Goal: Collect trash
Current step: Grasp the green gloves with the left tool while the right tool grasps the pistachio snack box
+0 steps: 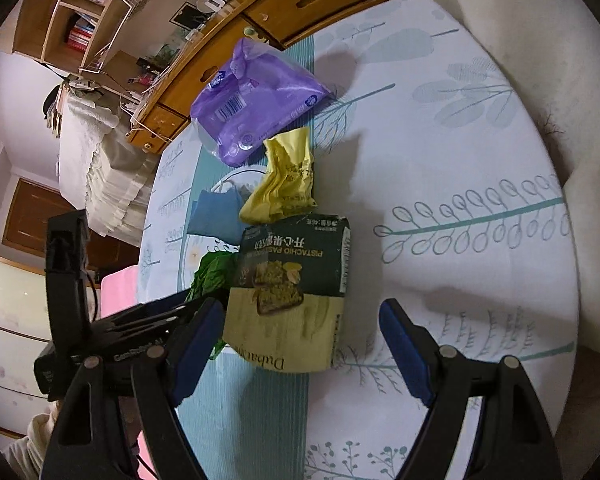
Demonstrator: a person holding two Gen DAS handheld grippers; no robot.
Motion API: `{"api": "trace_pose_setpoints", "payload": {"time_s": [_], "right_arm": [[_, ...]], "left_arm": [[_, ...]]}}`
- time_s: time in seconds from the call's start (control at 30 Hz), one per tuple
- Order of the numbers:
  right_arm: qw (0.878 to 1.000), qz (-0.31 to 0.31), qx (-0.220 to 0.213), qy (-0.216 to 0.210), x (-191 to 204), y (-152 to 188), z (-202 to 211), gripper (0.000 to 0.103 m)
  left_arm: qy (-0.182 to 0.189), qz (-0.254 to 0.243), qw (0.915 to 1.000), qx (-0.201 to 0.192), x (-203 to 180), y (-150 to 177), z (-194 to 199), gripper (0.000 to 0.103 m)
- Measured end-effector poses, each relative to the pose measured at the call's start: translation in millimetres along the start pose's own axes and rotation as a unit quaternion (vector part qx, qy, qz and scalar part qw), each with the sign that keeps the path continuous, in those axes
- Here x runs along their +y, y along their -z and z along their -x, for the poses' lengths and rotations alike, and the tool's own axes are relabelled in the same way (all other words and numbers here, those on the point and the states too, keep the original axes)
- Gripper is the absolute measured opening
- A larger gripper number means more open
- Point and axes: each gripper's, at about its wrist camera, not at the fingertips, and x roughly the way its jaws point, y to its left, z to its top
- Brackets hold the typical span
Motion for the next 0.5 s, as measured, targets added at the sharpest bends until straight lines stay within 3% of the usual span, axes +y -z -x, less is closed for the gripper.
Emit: {"api": "trace_pose_setpoints", "payload": {"time_s": [0.17, 0.5], "right_arm": [[1.000, -0.010, 0.010, -0.009, -3.6, -6.2, -12.1, 0.081], [0.999, -0.027, 0.016, -0.043, -5.4, -7.6, -24.6, 0.081]], "left_arm": [[-0.009, 0.003, 0.9999, -0.006, -2.2, 0.4, -1.6, 0.044], [-0.035, -0.031, 0.9987, -0.018, -39.0, 2.5, -7.0, 0.043]]}}
